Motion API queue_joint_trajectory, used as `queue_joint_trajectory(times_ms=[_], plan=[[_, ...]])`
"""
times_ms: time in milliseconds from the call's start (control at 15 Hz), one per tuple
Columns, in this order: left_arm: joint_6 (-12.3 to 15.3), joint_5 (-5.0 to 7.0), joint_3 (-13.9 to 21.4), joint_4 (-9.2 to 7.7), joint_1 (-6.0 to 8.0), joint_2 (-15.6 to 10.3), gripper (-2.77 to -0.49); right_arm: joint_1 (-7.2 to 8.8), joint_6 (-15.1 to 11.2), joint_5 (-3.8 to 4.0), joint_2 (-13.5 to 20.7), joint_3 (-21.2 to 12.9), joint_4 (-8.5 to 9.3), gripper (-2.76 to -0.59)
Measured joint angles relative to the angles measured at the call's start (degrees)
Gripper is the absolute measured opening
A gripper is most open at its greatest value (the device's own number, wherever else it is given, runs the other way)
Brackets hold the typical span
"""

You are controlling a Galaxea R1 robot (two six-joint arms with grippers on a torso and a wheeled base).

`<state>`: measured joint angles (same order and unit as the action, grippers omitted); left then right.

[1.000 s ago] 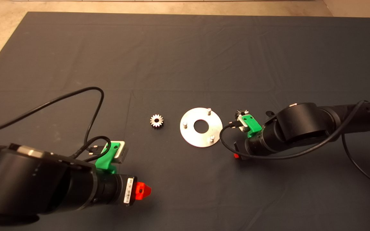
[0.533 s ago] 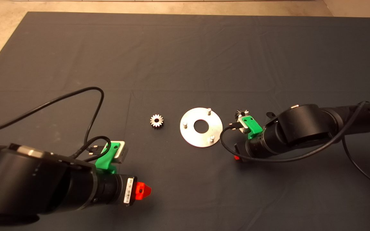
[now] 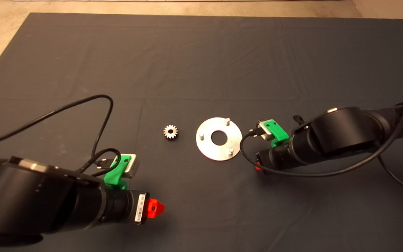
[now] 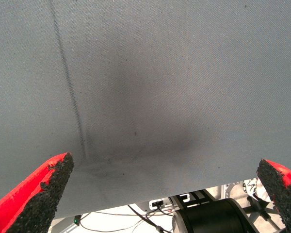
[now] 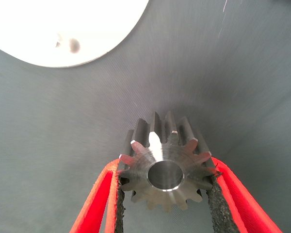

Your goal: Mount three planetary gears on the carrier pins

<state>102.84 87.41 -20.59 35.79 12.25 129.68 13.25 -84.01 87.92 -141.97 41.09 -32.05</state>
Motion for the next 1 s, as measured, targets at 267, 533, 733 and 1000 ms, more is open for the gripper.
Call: queue_joint_trajectory(times_ms=[267,533,733,1000], plan=[[0.00,0.00,0.00,-0.01,0.01,0.02,-0.50,3.04,-0.06,0.00,-1.84,-0.44,1.95,-2.42],[0.00,-0.01,0.00,-0.01,0.03,0.13,-0.50,4.17,-0.09,0.04,-5.67,1.48,3.33,-2.43],[0.00,0.00,0.00,-0.01,0.01,0.13,-0.50,4.96,-0.06,0.01,-8.87,4.70,3.67,-2.43],[-0.02,-0.01,0.00,-0.01,0.01,0.13,-0.50,5.82,0.02,-0.03,-11.40,8.53,5.02,-2.43]])
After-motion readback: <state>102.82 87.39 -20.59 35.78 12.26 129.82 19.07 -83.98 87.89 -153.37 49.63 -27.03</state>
